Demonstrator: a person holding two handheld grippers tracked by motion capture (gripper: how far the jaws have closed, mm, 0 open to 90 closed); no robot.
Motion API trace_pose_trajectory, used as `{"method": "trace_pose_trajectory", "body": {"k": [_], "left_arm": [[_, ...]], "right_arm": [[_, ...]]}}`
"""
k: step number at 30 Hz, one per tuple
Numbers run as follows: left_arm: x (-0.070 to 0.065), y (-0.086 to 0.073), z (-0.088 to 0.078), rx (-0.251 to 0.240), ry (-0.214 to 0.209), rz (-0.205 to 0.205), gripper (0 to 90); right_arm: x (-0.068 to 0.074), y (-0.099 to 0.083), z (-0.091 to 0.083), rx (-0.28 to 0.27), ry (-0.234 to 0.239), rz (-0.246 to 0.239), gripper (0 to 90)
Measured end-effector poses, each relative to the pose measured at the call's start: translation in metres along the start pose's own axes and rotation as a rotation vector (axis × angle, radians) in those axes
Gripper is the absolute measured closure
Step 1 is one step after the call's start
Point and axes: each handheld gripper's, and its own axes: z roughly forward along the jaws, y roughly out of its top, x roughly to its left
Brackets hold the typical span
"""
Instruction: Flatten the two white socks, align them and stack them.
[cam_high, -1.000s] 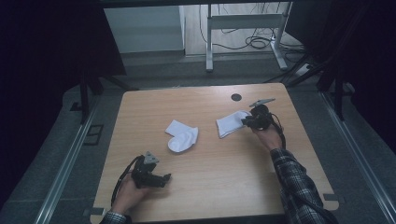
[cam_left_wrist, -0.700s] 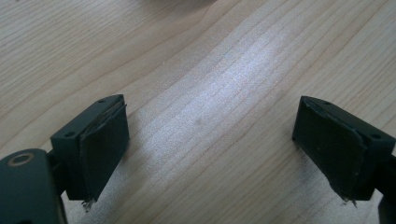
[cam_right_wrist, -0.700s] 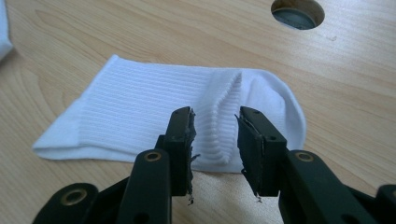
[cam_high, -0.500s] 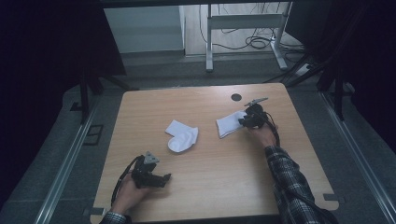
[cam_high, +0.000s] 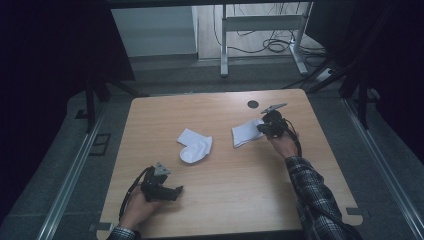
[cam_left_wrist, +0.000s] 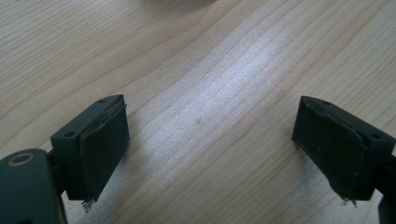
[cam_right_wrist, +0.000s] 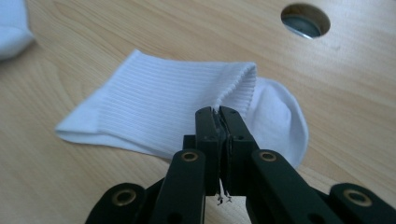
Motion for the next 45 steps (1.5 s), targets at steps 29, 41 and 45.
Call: {"method": "trace_pose_trajectory", "body": {"k": [29, 41, 45], "left_arm": [[0.0, 0.0, 0.0, 0.004, 0.003, 0.002, 10.7], [0.0, 0.001, 0.0, 0.003, 0.001, 0.001, 10.7], [0.0, 0.001, 0.0, 0.009, 0.002, 0.011, 10.7]], "right_arm": [[0.058, 0.061, -0.091, -0.165, 0.078, -0.131, 88.3], [0.097, 0.104, -0.154, -0.272, 0.097, -0.239, 88.4], [0.092, 0.1, -0.176, -0.304, 0.095, -0.232, 88.4]]}}
